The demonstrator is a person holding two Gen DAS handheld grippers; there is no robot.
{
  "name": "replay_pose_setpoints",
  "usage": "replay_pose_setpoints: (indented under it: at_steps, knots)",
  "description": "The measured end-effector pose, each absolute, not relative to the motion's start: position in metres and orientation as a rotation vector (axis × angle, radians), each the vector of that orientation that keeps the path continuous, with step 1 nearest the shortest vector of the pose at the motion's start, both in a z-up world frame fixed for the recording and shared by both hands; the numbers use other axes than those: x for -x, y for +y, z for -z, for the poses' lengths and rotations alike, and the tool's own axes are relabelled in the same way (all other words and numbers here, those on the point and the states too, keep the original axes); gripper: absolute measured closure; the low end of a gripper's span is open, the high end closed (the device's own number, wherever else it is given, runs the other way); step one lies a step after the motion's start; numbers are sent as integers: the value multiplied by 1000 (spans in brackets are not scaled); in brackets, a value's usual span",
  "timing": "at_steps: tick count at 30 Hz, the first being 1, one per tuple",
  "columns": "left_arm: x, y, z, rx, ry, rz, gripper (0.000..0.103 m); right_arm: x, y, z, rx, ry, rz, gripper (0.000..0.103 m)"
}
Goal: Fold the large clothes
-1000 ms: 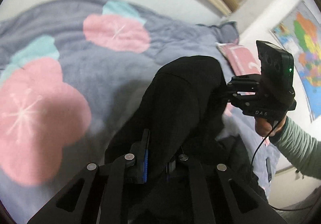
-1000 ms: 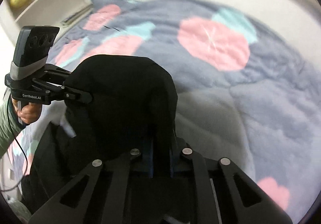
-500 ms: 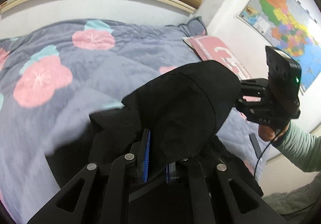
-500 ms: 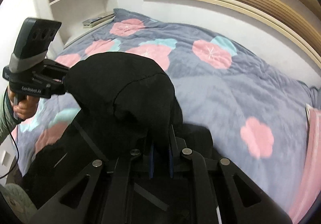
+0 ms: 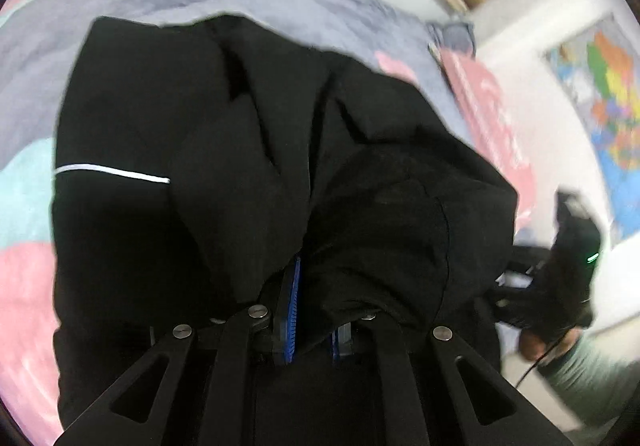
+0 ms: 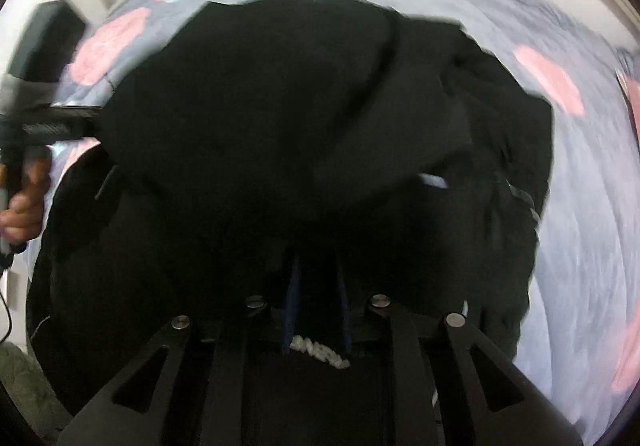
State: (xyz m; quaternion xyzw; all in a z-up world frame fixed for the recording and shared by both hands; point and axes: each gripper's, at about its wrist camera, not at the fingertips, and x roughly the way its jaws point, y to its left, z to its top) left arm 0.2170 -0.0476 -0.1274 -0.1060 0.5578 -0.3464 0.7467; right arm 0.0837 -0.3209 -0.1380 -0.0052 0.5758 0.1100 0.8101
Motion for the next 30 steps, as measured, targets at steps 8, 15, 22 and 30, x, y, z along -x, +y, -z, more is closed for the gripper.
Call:
replay_pose_setpoints:
  at_steps: [8,15,22,30]
  knots:
    - [-210,-33,22,136,1061,788,56,-105,-352,34,-91,1054,-192,51]
    - [-235,-53,1,274,972,858,44,-166,-304,27,-137,1071,-207,51]
    - [-236,-107,143,65,1367,756,45,-167,-296,162,-140,1426,-168,46]
    - [-219,-114,144,-25,1296,720,46,-149,-289,161,-124,1318,-142,39]
